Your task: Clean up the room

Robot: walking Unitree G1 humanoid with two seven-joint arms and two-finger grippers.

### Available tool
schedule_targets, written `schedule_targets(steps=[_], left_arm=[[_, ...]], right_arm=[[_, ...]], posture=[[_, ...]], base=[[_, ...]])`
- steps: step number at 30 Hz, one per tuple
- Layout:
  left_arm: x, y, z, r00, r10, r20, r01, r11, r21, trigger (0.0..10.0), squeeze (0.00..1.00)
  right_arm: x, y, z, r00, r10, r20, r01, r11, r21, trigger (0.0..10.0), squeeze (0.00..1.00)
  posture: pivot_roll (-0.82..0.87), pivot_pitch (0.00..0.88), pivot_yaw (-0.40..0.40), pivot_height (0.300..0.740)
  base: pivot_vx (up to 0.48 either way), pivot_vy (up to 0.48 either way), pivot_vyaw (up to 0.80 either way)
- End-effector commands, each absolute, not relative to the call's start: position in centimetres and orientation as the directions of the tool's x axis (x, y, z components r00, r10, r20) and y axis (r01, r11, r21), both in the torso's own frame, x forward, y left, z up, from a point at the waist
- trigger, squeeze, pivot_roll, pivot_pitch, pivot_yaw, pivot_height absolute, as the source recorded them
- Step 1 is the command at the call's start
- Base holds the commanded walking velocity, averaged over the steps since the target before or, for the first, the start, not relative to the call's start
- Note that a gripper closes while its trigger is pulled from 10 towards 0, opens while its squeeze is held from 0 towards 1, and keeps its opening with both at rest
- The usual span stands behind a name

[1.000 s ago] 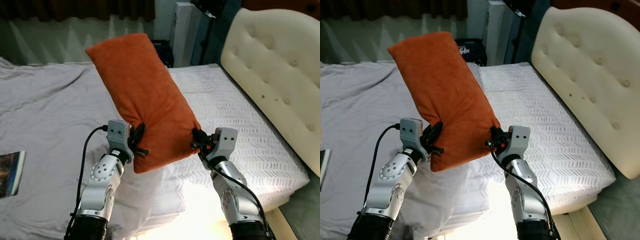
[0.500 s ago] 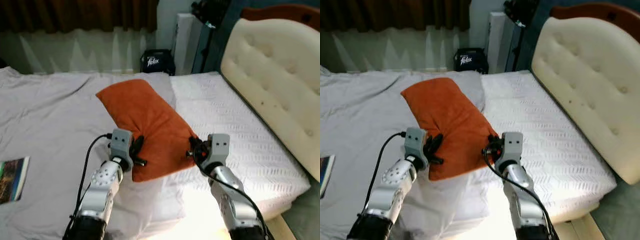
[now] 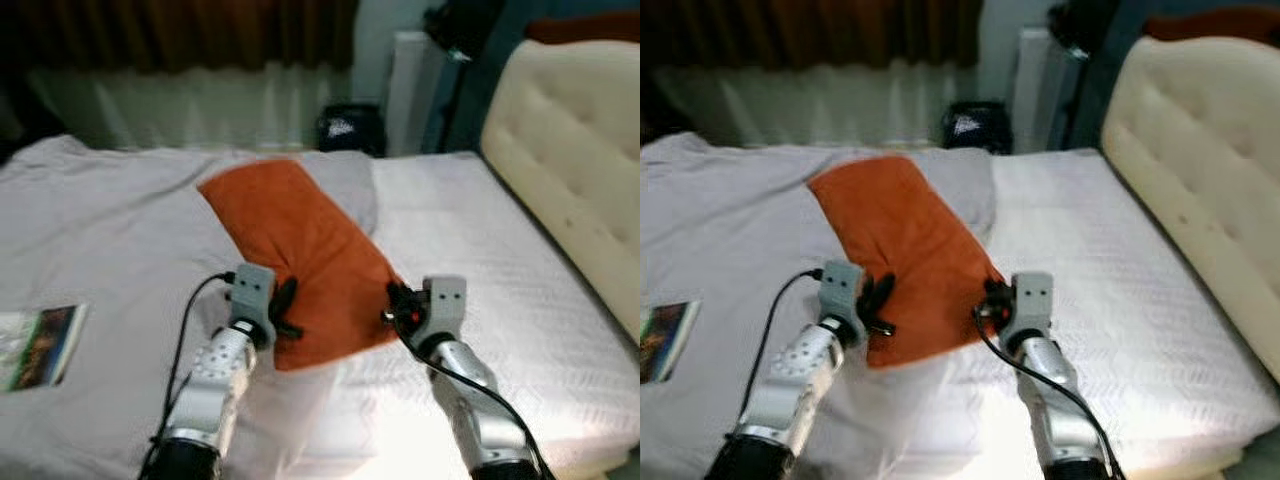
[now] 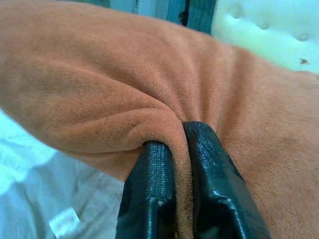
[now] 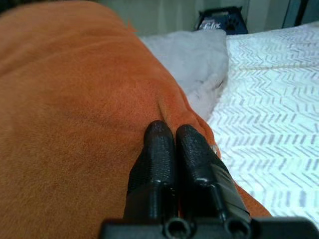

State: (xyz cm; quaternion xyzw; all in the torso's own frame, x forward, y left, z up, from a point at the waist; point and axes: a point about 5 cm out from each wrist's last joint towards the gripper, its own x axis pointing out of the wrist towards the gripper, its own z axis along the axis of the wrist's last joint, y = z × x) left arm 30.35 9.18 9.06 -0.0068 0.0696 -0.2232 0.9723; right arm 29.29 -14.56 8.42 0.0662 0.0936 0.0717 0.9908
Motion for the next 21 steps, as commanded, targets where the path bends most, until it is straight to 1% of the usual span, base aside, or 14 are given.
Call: schedule_targets(steps=[1, 4, 13, 21], left_arm=[[30.44, 9.14, 9.66, 0.886, -0.453, -0.103, 0.456, 0.890, 0.004, 10.0, 0.00], [30.44, 9.21, 9.57, 0.885, -0.453, -0.104, 0.455, 0.890, -0.002, 10.0, 0.00], [30.70, 9.33, 9.38, 0.883, -0.456, -0.112, 0.459, 0.889, -0.003, 10.0, 0.00], [30.59, 8.42, 9.33, 0.861, -0.496, -0.113, 0.498, 0.867, -0.011, 10.0, 0.00]], right_arm=[[30.04, -13.91, 10.03, 0.982, 0.152, -0.115, -0.134, 0.980, 0.149, 10.0, 0.00], [30.02, -13.88, 10.05, 0.982, 0.156, -0.109, -0.139, 0.979, 0.147, 10.0, 0.00], [29.83, -13.80, 9.94, 0.982, 0.158, -0.105, -0.143, 0.980, 0.137, 10.0, 0.00], [29.81, -13.98, 9.82, 0.983, 0.146, -0.108, -0.131, 0.982, 0.139, 10.0, 0.00]], posture=[[-0.01, 0.000, -0.039, 0.740], [-0.01, 0.000, -0.040, 0.740], [-0.01, 0.000, -0.037, 0.740], [-0.02, 0.000, -0.027, 0.740]], base=[[0.000, 0.000, 0.00], [0.000, -0.095, 0.00], [0.000, -0.424, 0.00], [0.247, -0.409, 0.00]])
